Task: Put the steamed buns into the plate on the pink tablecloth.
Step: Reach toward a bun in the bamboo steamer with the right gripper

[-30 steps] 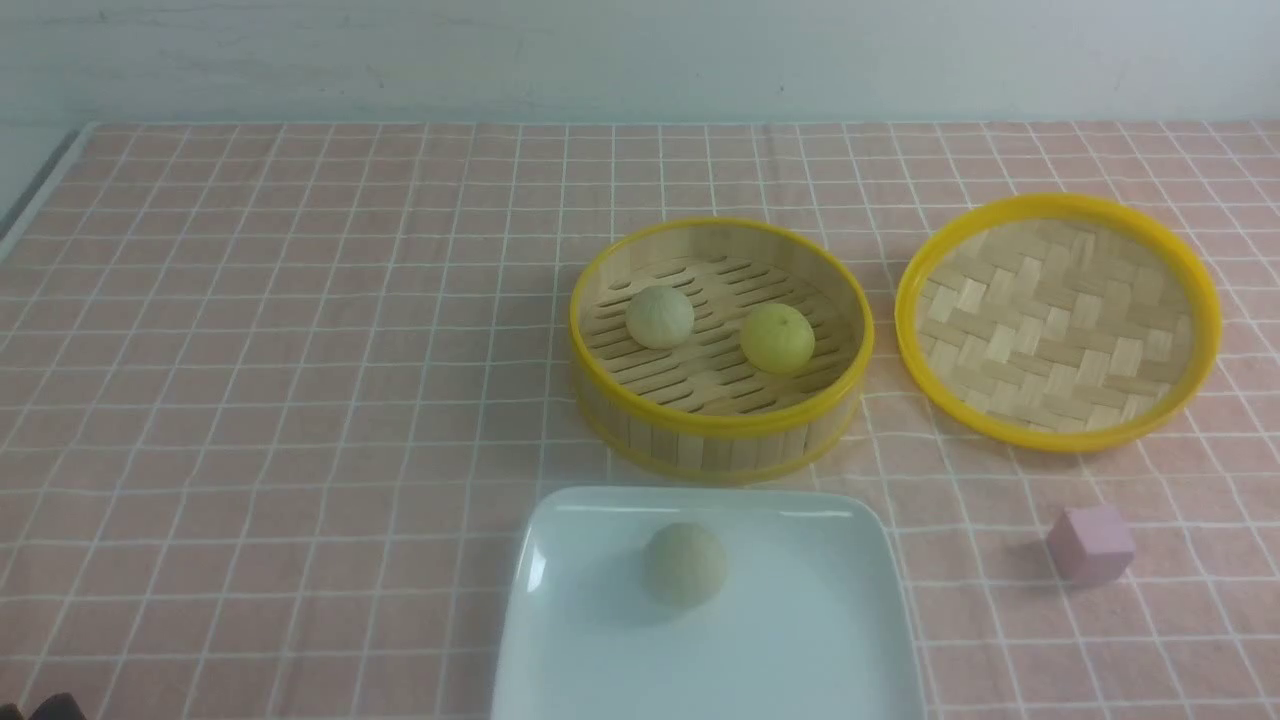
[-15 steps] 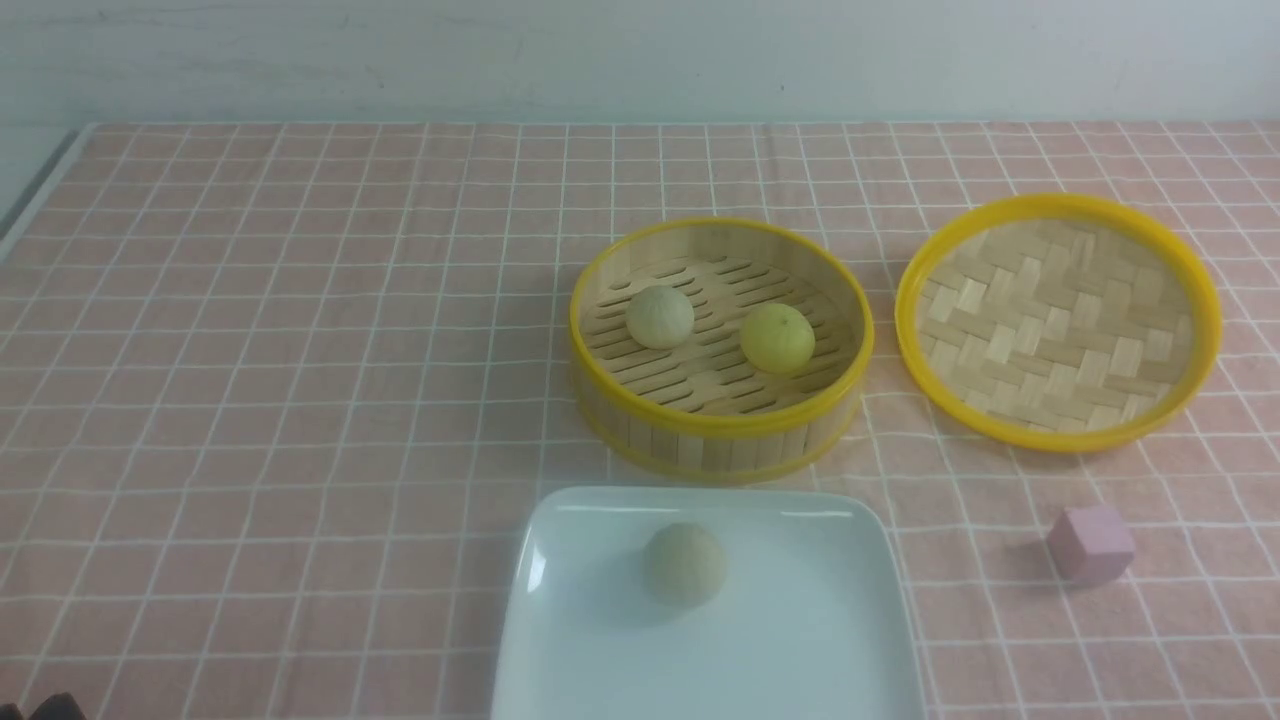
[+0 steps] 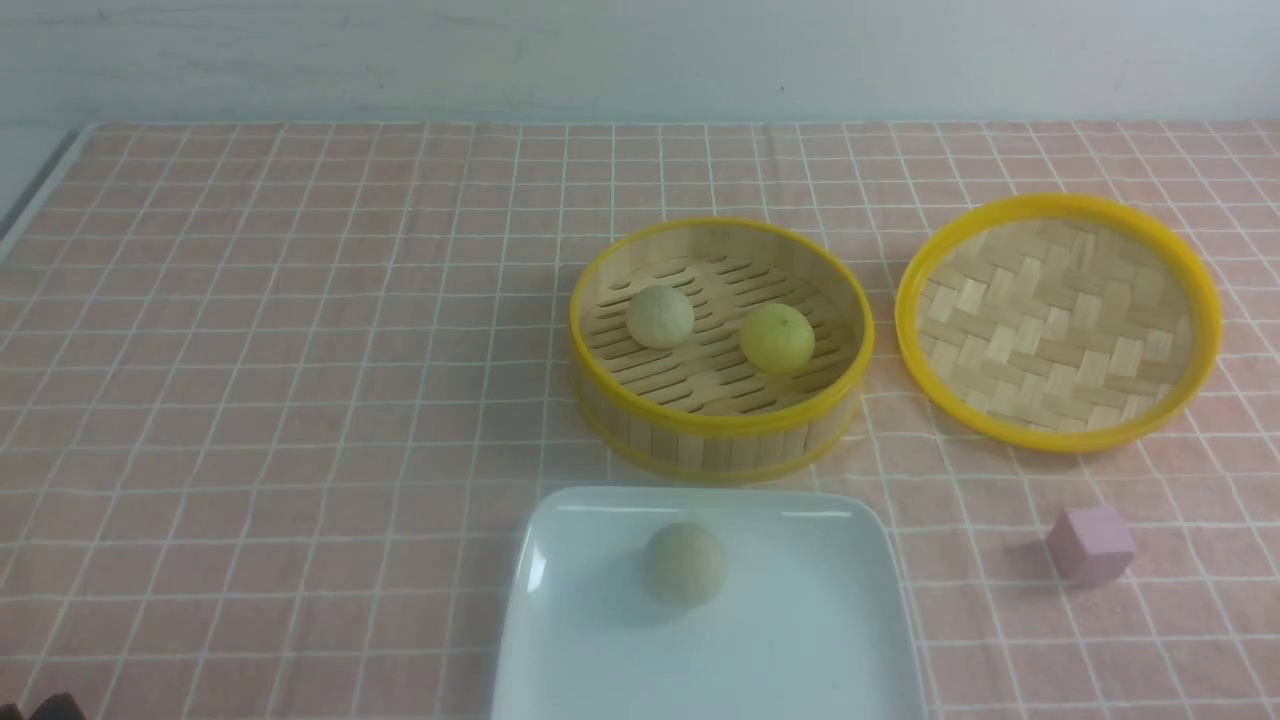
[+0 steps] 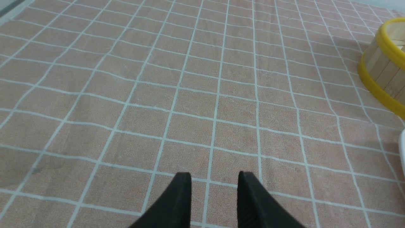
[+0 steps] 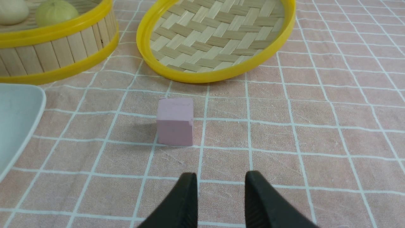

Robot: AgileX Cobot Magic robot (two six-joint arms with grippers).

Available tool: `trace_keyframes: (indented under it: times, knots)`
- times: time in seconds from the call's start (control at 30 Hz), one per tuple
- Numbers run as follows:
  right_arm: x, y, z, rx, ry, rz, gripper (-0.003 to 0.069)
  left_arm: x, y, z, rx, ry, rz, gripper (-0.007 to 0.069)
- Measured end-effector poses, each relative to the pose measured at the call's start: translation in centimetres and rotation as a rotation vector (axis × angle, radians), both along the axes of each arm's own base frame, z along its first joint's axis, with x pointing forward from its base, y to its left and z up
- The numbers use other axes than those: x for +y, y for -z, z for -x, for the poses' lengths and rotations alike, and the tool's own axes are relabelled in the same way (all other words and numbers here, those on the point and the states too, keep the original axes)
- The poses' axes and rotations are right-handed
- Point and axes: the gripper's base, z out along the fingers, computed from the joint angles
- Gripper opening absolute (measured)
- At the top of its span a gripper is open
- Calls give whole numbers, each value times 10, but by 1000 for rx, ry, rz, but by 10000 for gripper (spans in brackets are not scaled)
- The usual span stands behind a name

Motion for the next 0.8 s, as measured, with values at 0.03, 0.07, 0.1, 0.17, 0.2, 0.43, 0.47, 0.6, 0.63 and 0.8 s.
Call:
trace_keyframes:
  times: [0.03,0.07,0.1,0.17,0.2,0.43,0.47,0.6,0.63,0.8]
  knots:
    - [0,0,0,0,0,0,239,0,0,0,0,0,0,240]
    - [0,0,0,0,0,0,239,0,0,0,0,0,0,240]
    - [0,0,0,0,0,0,239,0,0,0,0,0,0,240]
    - [0,0,0,0,0,0,239,0,0,0,0,0,0,240]
    - [0,0,0,0,0,0,239,0,0,0,0,0,0,240]
    - [1,0,0,2,1,-35,239,0,0,0,0,0,1,241]
    - [2,0,0,4,3,-90,239,0,0,0,1,-3,22,241]
    - [12,-1,1,46,30,-531,239,-8,-2,0,7,-46,472,241]
    - [14,-2,1,63,37,-649,239,-11,-3,0,15,-62,636,241]
    - [21,-4,2,110,47,-946,239,-18,-7,0,64,-114,1145,241]
